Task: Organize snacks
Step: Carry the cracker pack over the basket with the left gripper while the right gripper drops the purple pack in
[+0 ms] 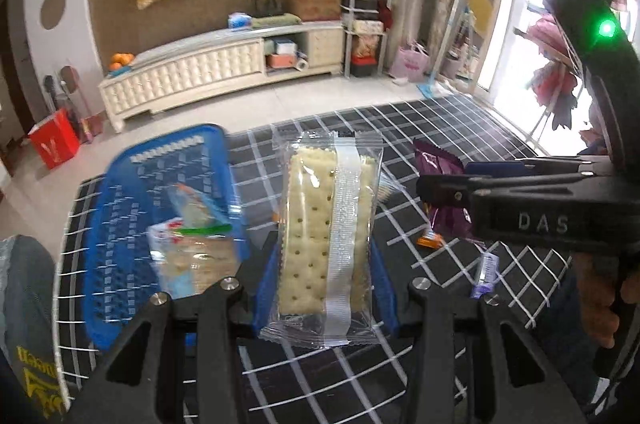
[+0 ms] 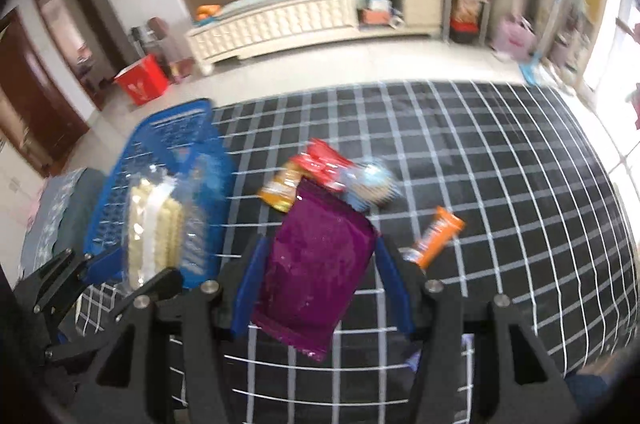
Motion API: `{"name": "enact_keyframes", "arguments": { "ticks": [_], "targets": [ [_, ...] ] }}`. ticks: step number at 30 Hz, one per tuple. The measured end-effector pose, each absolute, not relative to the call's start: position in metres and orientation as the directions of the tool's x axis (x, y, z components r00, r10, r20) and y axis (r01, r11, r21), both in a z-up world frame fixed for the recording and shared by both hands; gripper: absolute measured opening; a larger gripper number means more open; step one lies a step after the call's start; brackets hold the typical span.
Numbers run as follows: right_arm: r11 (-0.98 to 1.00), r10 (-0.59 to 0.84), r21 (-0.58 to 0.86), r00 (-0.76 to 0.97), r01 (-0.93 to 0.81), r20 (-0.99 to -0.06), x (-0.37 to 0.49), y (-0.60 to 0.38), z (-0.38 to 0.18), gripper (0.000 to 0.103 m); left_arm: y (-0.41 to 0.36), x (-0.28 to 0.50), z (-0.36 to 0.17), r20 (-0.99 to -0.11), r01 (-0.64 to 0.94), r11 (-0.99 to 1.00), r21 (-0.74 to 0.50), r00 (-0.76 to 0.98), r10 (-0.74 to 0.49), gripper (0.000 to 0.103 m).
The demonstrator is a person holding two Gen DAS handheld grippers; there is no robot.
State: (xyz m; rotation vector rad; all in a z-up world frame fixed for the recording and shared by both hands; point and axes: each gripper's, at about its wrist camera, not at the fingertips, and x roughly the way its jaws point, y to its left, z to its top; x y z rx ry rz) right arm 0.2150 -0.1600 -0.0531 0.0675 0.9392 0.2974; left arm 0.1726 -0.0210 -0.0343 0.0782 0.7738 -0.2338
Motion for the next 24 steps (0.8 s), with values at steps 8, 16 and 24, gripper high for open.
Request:
{"name": "enact_keyframes", "arguments": {
  "ticks": [8,16,24],
  "targets": [
    [0.92,0.333,0.135,0.551,-0.368,-0.766,0.225,-0.077,-0.05,0.06,0.052,0.166,-0.023,-0.684,0.104,0.995,-0.003,0.725,-0.078,0.041],
    [0.87,0.367,0.103,0.492,-0.483,-0.789,0.228,-0.011,-0.057,0.059,0.12,0.157,-0.027,-0.685,-0.017,1.0,-0.009,0.728,0.006,0.041],
    [0.813,0.378,0.065,0.438,-0.579,-0.816,0.227,0.05,-0.07,0.05,0.168,0.147,-0.042,-0.692,-0.091,0.995,-0.044,0.721,0.036,0.041]
  ]
}}
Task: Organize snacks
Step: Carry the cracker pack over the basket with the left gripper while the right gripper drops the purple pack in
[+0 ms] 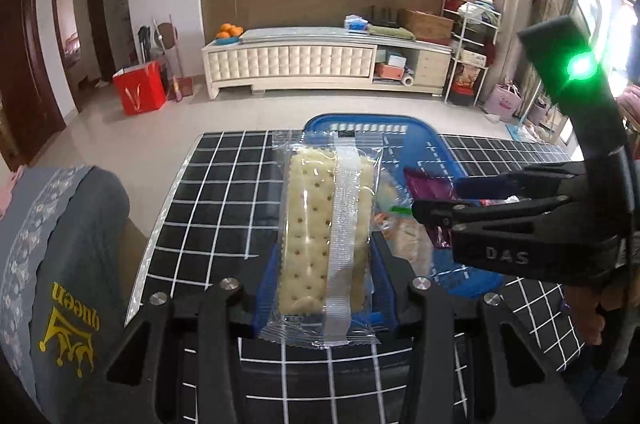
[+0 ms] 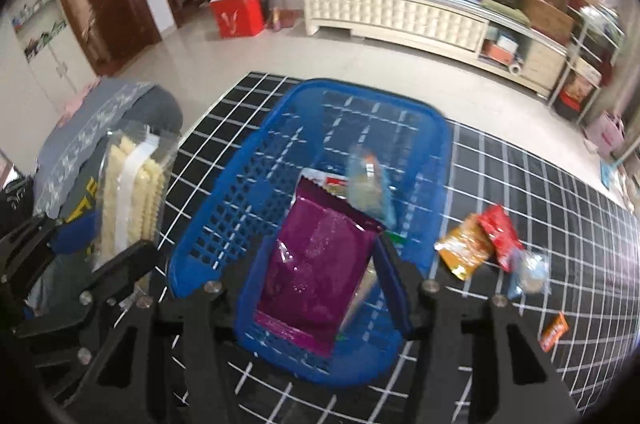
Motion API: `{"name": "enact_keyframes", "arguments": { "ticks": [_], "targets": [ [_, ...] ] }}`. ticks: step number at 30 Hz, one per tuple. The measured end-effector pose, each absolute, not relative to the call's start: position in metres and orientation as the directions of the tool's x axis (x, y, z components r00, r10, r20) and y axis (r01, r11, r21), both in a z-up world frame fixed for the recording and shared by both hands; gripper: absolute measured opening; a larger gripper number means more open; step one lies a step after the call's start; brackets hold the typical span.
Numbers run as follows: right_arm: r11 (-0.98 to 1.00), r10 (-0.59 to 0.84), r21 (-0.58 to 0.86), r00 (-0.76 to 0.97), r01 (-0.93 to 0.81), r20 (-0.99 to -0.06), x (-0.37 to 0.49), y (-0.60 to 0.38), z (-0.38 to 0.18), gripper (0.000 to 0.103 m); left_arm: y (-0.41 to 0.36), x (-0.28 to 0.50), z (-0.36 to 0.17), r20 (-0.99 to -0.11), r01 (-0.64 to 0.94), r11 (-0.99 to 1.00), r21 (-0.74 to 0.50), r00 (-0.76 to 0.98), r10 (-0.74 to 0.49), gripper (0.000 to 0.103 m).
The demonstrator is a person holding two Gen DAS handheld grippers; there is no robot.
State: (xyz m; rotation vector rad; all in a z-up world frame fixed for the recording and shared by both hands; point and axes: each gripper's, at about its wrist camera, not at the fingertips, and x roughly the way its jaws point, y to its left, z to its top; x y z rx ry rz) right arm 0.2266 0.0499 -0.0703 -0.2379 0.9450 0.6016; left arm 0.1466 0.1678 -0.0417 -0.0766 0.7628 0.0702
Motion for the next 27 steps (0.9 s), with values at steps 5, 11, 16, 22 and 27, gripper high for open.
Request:
{"name": "enact_keyframes", "arguments": {
  "ticks": [5,11,16,22,27],
  "targets": [
    [0.776,0.373,0.071,0.365,-0.627,-0.853,0.223,0.078,-0.094,0.046,0.184,0.148,-0.054,-0.707,-0.121,0.99,-0.077,0.707,0.032,0.041],
    [0.76,0.406,0.114,0.33,-0.64,-0.853,0.211,0.078,-0.092,0.046,0.189,0.144,-0.055,-0.705,-0.126,0.988,-0.094,0.709,0.024,0.041],
    [0.757,0.412,0.105,0.347,-0.645,-0.842,0.207,0.075,-0.075,0.046,0.183,0.142,-0.052,-0.702,-0.116,0.989,-0.09,0.712,0.019,0.041],
    [0.767,0.395,0.085,0.365,-0.636,-0.843,0.216,0.07,-0.069,0.047,0.176,0.142,-0.046,-0.698,-0.096,0.992,-0.083,0.716,0.011,0.041],
    [0.786,0.383,0.097,0.357,-0.61,-0.852,0.221,0.051,-0.072,0.055,0.163,0.146,-0.043,-0.702,-0.071,0.995,-0.076,0.712,-0.002,0.041]
  ]
}}
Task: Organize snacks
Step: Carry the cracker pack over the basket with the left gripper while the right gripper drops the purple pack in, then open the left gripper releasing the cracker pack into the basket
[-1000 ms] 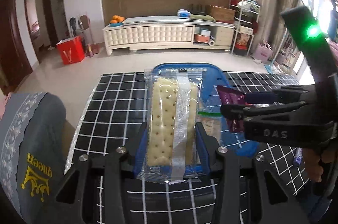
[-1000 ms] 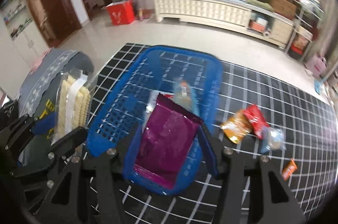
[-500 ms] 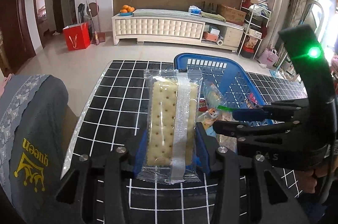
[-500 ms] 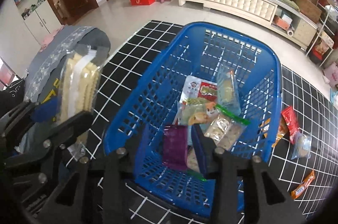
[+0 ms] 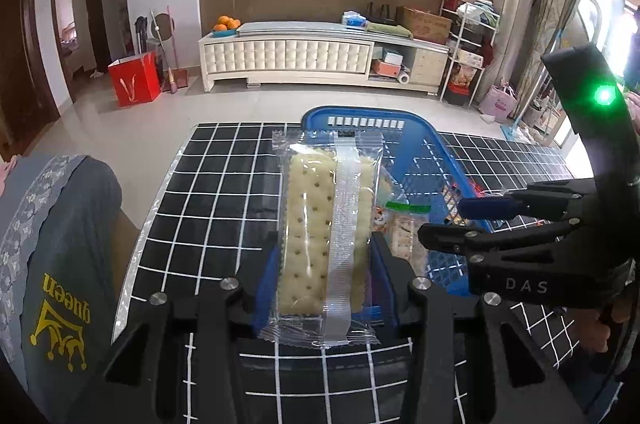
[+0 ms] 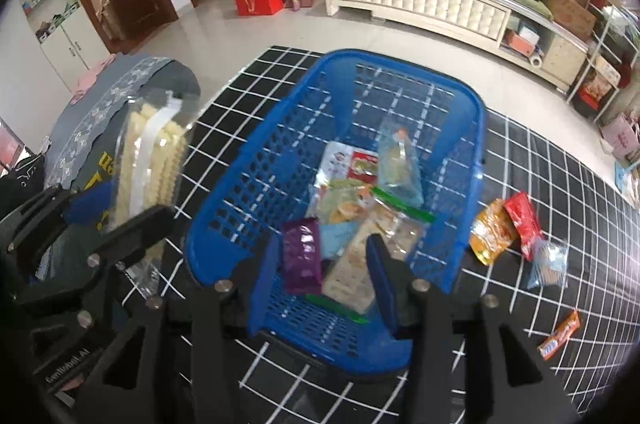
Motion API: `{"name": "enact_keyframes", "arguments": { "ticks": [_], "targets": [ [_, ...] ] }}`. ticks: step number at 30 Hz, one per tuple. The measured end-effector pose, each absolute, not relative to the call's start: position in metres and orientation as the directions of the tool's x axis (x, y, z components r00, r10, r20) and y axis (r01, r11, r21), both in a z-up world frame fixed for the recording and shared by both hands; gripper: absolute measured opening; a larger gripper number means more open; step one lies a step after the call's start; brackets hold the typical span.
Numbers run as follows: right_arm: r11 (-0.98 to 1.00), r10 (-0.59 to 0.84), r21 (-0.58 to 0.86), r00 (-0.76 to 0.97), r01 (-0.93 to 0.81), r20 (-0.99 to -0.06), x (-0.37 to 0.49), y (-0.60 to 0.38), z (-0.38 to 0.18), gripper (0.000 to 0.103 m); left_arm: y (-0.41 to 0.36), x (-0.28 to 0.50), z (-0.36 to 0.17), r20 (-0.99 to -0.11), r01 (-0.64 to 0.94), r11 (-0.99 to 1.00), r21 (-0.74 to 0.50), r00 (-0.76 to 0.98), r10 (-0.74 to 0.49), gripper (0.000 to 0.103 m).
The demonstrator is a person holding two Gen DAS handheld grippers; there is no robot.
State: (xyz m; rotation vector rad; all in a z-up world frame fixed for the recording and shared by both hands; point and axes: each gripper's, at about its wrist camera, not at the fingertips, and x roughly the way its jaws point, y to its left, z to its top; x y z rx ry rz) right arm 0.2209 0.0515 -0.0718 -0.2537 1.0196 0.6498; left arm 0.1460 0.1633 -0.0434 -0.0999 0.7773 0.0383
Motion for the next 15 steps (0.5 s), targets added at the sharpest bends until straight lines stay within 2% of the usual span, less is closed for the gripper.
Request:
{"name": "enact_keyframes", "arguments": {
  "ticks": [3,9,15],
  "targets": [
    [0.812,0.361,0.08,0.389,-0.579,-0.848,0.224,0.036,-0.069,0.064,0.155,0.15,-0.044,-0.709,-0.061,0.995,-0.073,0.705,-0.009,0.041],
    [0.858,0.334,0.084,0.426,-0.507,-0.841,0.228,0.001,-0.066,0.076,0.137,0.164,-0.052,-0.731,-0.036,0.994,-0.106,0.68,-0.054,0.041],
    [0.867,0.313,0.069,0.432,-0.493,-0.846,0.234,-0.022,-0.074,0.076,0.109,0.179,-0.063,-0.752,0.005,0.994,-0.107,0.654,-0.085,0.041]
  ]
}}
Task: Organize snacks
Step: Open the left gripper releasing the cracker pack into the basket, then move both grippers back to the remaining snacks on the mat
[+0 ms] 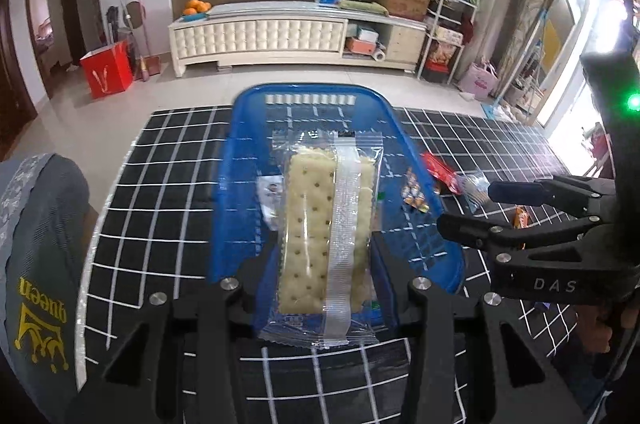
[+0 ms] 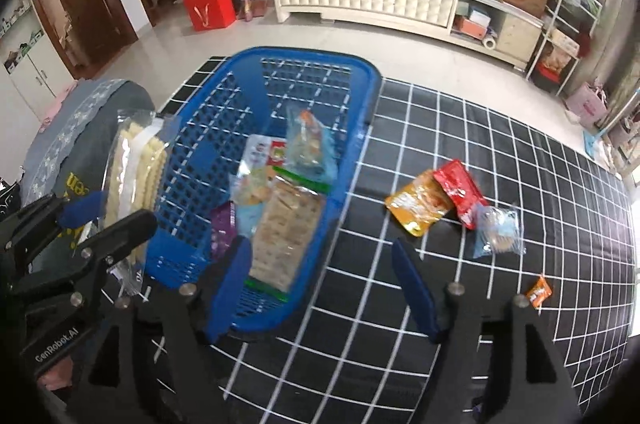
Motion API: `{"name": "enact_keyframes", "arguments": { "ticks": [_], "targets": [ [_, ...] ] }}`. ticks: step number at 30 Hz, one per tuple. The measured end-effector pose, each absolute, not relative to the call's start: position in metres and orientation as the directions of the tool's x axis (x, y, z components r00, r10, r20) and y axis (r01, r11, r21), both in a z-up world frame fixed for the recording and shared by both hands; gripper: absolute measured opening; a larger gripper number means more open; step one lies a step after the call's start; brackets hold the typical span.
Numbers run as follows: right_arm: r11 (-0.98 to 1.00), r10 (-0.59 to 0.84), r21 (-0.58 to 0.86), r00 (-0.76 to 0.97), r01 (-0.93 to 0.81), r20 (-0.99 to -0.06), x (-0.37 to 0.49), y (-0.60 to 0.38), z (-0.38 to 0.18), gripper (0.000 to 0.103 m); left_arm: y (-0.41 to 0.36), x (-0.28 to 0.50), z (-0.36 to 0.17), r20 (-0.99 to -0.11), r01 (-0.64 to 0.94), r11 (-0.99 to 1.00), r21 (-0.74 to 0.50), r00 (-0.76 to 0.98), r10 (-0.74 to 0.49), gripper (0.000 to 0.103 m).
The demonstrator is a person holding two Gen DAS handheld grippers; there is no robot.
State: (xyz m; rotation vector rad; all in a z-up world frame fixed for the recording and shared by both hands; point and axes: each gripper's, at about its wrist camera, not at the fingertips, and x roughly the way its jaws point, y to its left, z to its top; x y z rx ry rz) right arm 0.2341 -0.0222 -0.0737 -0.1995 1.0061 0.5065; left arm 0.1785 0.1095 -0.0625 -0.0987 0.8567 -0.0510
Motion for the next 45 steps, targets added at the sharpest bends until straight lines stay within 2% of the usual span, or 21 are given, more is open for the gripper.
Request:
{"name": "enact_keyframes", "arguments": {
  "ticks": [8,17,21,28,34,41,43,45],
  "targets": [
    [0.889,0.3,0.084,0.433,-0.449,-0.85,0.24,-0.056,-0.089,0.077,0.084,0.206,-0.081,-0.774,0.048,0.988,-0.145,0.616,-0.144,0.041],
    [0.893,0.312,0.105,0.433,-0.438,-0.846,0.242,-0.076,-0.088,0.077,0.071,0.229,-0.101,-0.803,0.057,0.992,-0.116,0.582,-0.128,0.041],
    [0.888,0.319,0.097,0.451,-0.449,-0.834,0.241,-0.077,-0.088,0.077,0.074,0.23,-0.109,-0.815,0.043,0.989,-0.139,0.562,-0.139,0.042],
    [0.878,0.346,0.12,0.441,-0.463,-0.828,0.239,-0.072,-0.09,0.077,0.07,0.218,-0.101,-0.804,0.067,0.992,-0.108,0.581,-0.126,0.057],
    [0.877,0.361,0.125,0.464,-0.465,-0.809,0.232,-0.074,-0.078,0.077,0.076,0.202,-0.081,-0.784,0.069,0.993,-0.096,0.609,-0.118,0.063],
    [0.874,0.38,0.139,0.475,-0.466,-0.794,0.215,-0.088,-0.062,0.077,0.063,0.181,-0.057,-0.753,0.077,0.992,-0.098,0.646,-0.125,0.063],
    [0.876,0.374,0.126,0.491,-0.465,-0.787,0.209,-0.094,-0.056,0.077,0.058,0.175,-0.051,-0.747,0.088,0.992,-0.094,0.653,-0.129,0.069],
    [0.88,0.371,0.123,0.5,-0.459,-0.783,0.206,-0.102,-0.053,0.077,0.047,0.169,-0.045,-0.738,0.105,0.991,-0.079,0.662,-0.129,0.069]
  ]
}}
